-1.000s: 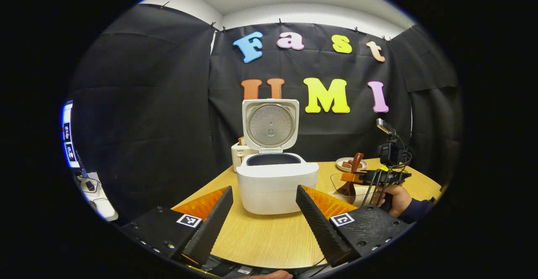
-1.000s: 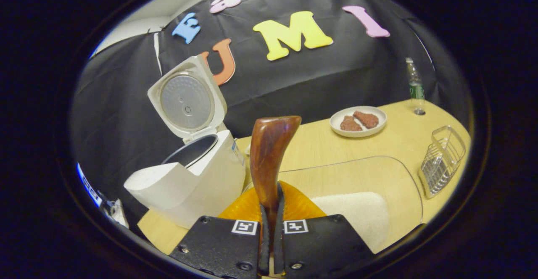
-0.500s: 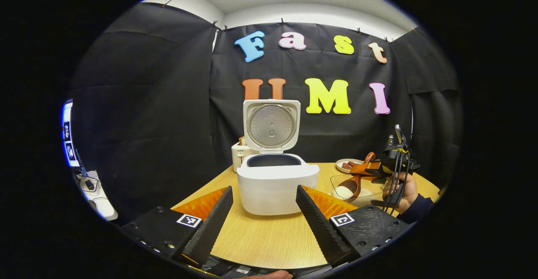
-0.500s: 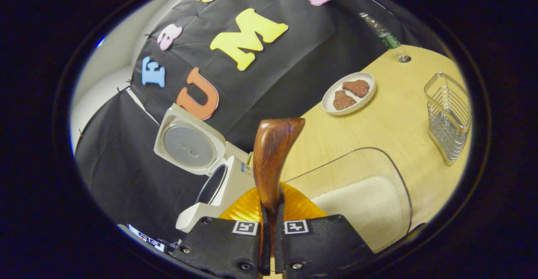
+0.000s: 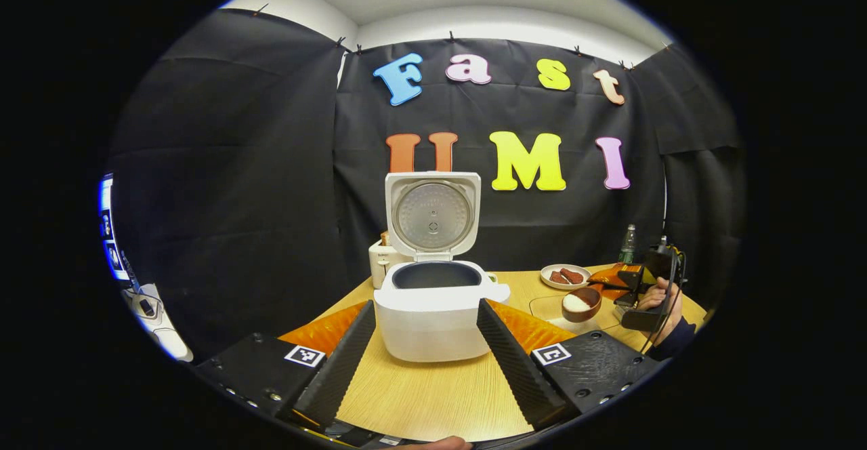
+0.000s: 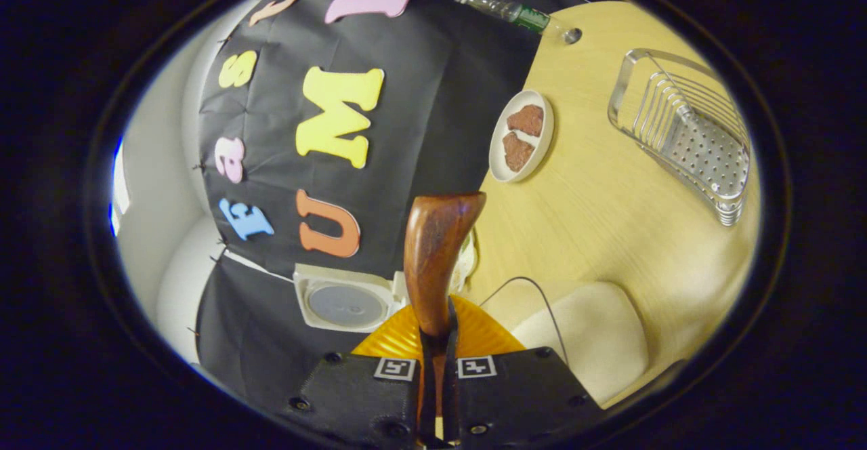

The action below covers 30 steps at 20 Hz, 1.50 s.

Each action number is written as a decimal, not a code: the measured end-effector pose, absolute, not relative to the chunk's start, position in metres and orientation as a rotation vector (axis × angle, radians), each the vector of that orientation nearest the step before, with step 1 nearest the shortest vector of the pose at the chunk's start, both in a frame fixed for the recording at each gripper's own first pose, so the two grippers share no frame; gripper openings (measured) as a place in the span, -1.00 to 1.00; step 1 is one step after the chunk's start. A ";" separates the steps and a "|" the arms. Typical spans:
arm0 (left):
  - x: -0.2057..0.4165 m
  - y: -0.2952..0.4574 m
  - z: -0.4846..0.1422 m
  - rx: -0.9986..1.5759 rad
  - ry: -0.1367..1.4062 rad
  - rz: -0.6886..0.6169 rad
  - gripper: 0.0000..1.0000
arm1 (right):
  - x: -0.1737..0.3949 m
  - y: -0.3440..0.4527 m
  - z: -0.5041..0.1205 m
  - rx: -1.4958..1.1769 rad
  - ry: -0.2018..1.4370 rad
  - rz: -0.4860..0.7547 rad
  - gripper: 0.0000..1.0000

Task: Close the left gripper, press the button to open the rice cooker; take a wooden spoon from the chopstick holder with the right hand, scoop a spoonful of rice and pour it into the rice cooker, then put the wooden spoon back into the chopstick holder.

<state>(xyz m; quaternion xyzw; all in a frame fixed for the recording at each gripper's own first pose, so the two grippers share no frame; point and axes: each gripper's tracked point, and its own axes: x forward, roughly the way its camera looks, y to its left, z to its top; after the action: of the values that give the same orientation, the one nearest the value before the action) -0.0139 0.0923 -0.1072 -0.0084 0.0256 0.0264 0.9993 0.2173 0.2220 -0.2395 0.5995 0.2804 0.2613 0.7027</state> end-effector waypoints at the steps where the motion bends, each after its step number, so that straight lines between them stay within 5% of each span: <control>1: -0.013 0.092 -0.104 -0.018 0.050 0.055 0.92 | 0.216 0.218 -0.227 1.421 0.633 0.602 -0.82; 4: -0.007 0.093 -0.095 -0.024 0.050 0.061 0.92 | 0.222 0.205 -0.205 1.589 0.685 0.593 -0.84; 14: -0.010 0.098 -0.073 -0.021 0.009 0.059 0.91 | 0.222 0.206 -0.138 1.471 0.616 0.567 -0.82; 29: -0.020 0.156 -0.087 -0.057 0.018 0.098 0.89 | 0.244 0.361 -0.117 1.213 0.672 0.618 -0.77; 30: -0.020 0.159 -0.088 -0.055 0.021 0.102 0.87 | 0.249 0.373 -0.116 1.172 0.663 0.615 -0.88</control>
<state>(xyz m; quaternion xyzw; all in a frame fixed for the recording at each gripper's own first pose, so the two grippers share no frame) -0.0202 0.1593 -0.0879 -0.0273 0.0105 0.0510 0.9983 0.2486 0.3734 -0.1165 0.5340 0.3020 0.2803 0.7383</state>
